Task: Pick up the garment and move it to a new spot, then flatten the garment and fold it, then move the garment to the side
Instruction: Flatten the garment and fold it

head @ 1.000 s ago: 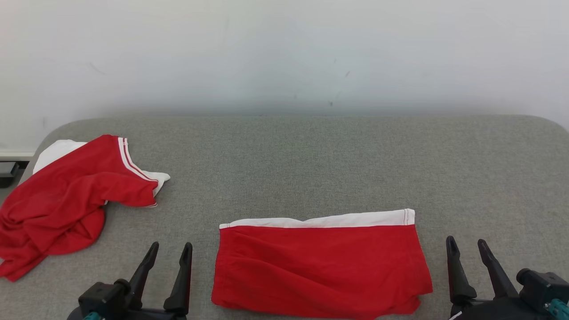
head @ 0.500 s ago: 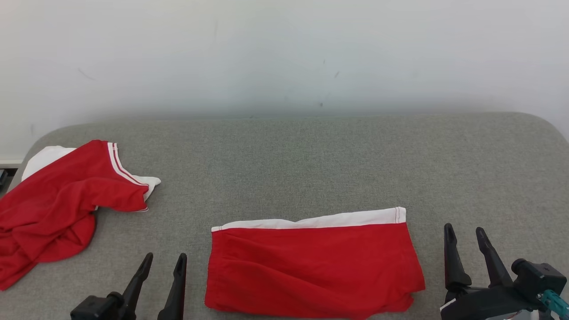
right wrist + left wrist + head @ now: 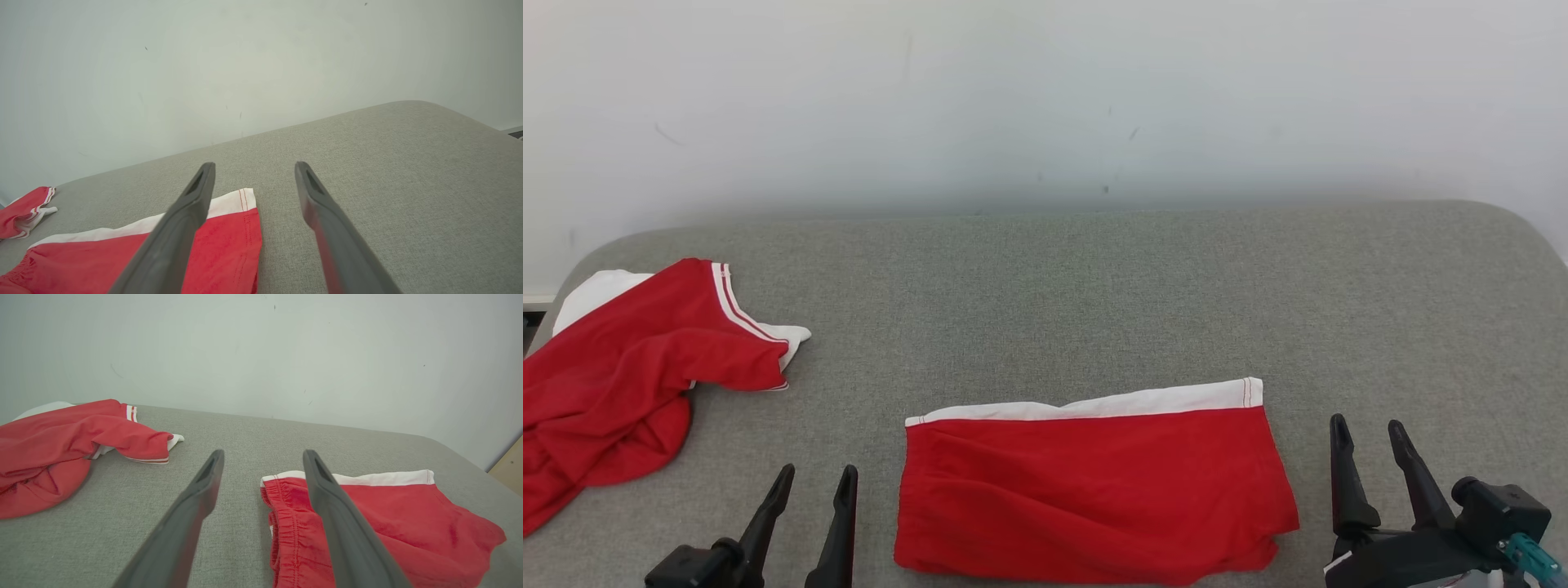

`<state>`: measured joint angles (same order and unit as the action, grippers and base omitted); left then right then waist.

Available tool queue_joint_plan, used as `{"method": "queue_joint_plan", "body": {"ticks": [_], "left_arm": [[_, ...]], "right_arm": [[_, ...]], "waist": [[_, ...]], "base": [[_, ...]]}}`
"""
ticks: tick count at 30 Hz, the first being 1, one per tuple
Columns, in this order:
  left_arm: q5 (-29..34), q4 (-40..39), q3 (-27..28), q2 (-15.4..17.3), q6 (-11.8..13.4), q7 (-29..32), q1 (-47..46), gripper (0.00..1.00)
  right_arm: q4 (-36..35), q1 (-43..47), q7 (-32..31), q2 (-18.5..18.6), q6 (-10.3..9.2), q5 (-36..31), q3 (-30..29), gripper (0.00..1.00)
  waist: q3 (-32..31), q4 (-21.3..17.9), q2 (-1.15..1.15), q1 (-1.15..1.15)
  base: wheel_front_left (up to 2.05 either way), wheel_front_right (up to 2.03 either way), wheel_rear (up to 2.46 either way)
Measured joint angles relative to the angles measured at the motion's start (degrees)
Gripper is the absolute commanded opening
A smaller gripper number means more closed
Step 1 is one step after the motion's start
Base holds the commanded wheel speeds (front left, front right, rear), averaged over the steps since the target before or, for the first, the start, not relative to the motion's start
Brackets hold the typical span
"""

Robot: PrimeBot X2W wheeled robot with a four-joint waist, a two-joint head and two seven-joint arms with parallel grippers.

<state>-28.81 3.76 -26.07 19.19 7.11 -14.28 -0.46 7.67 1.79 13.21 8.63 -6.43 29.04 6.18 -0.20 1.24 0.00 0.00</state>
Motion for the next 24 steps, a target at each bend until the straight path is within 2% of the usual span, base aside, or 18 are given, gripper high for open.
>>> {"method": "queue_joint_plan", "body": {"ticks": [19, 24], "left_arm": [[2.14, -1.02, 0.04, -0.14, 0.0, 0.11, 0.12, 1.0], [2.15, -0.92, 0.04, -0.2, 0.0, 0.6, 0.11, 1.0]], "right_arm": [[0.67, -1.43, 0.31, -0.21, 0.96, -1.43, 0.79, 1.0], [1.65, -1.48, -5.41, -0.16, 0.89, -0.64, 1.22, 1.0]], "waist": [[1.49, 0.38, 0.0, 0.0], [1.61, 0.56, 0.0, 0.0]], "base": [[0.0, 0.0, 0.0], [0.0, 0.0, 0.0]]}}
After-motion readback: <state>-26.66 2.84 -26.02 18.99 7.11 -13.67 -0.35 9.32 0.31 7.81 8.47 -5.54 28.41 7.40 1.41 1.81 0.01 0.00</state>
